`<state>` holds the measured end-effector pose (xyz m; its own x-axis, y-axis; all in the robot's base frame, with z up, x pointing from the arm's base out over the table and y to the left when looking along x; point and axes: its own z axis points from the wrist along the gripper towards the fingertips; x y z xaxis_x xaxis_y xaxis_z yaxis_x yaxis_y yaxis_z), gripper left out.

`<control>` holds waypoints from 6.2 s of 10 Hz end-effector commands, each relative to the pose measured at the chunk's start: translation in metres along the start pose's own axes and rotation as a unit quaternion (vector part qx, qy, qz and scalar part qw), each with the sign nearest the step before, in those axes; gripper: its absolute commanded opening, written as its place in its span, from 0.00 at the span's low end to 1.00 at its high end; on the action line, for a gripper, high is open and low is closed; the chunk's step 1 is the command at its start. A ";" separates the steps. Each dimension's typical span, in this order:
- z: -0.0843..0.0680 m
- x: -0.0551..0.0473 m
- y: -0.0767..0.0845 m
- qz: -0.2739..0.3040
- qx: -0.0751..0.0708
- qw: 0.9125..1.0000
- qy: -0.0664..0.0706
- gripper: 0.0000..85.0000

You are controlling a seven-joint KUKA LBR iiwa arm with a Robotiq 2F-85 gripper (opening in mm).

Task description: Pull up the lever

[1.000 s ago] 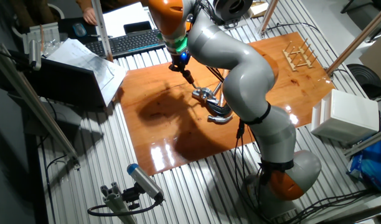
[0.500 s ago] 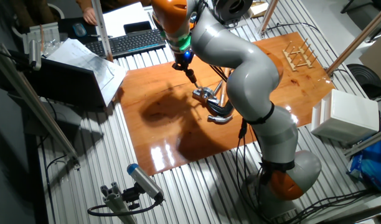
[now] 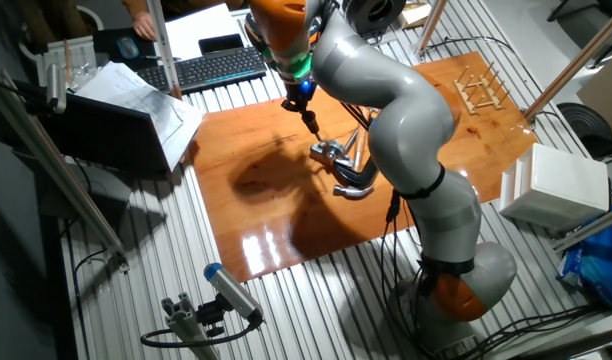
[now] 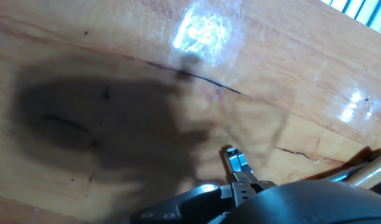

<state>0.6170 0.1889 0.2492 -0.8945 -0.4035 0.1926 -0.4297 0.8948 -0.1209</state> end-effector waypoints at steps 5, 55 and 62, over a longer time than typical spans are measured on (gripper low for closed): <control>-0.004 -0.011 0.012 -0.001 -0.007 1.000 -0.001 0.00; -0.038 -0.037 0.036 0.001 0.054 0.997 -0.058 0.00; -0.048 -0.035 0.047 0.014 0.054 0.997 -0.051 0.00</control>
<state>0.6343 0.2565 0.2811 -0.9134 -0.3978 0.0865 -0.4069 0.8856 -0.2241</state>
